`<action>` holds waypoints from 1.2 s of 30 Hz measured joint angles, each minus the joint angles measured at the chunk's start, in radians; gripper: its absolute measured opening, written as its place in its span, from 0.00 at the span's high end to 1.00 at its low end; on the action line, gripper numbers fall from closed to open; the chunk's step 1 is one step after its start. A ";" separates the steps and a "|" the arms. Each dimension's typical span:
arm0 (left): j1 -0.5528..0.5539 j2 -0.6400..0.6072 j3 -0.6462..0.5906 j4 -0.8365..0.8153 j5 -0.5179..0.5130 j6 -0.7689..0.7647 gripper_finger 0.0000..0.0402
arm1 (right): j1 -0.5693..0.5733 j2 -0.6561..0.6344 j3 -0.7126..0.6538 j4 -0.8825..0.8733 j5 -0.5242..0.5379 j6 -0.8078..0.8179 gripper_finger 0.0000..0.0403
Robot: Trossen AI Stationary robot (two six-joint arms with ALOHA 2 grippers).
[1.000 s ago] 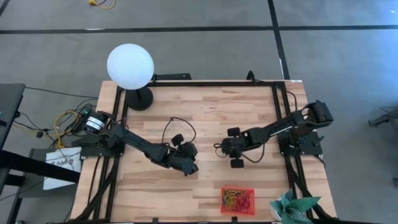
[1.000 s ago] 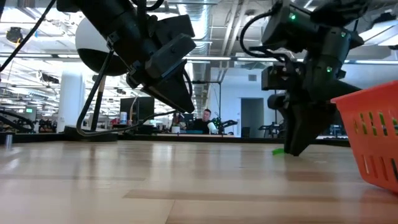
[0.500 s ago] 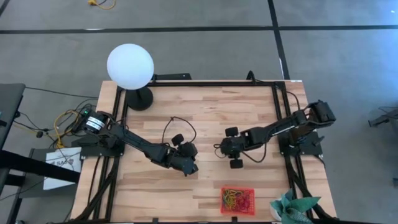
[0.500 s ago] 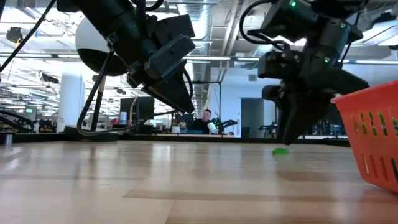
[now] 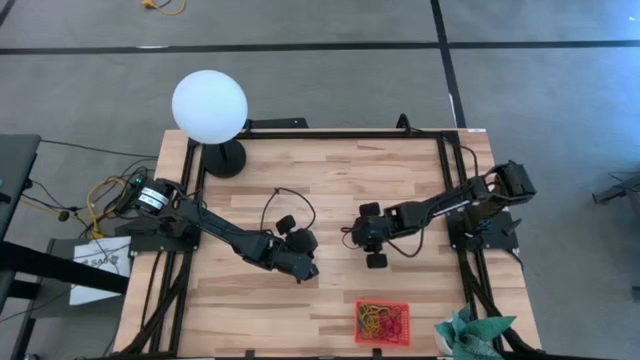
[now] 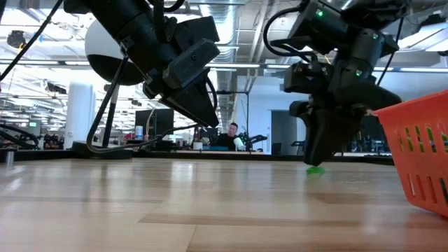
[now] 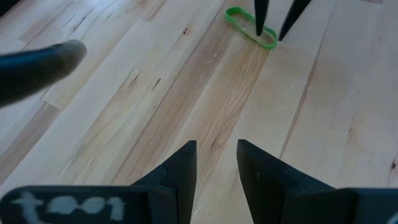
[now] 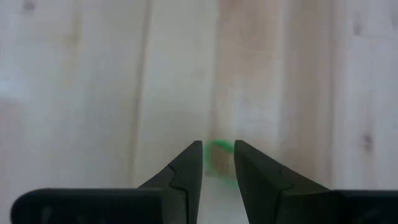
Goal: Pick and place items into bin
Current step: Put the green rubber band into the orange bin
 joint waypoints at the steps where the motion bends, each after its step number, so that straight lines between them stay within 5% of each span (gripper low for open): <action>1: 0.000 0.000 0.000 0.000 0.000 0.000 0.73 | -0.003 0.000 0.000 0.004 -0.022 0.000 0.78; 16: 0.000 0.000 0.000 -0.001 0.023 0.001 0.73 | -0.013 0.074 0.003 0.041 -0.090 0.027 0.79; 24: 0.000 0.000 0.000 -0.001 0.024 0.005 0.73 | 0.021 -0.039 -0.002 -0.006 -0.096 0.030 0.98; 31: 0.000 0.000 0.000 0.000 0.023 0.005 0.73 | 0.179 -0.235 0.042 -0.014 -0.182 0.196 1.00; 33: 0.000 0.000 0.000 0.000 0.023 0.005 0.73 | 0.240 -0.275 0.050 -0.013 -0.100 0.141 0.99; 36: 0.000 0.000 0.000 0.000 0.023 0.005 0.73 | 0.303 -0.290 0.050 -0.021 0.169 0.135 0.99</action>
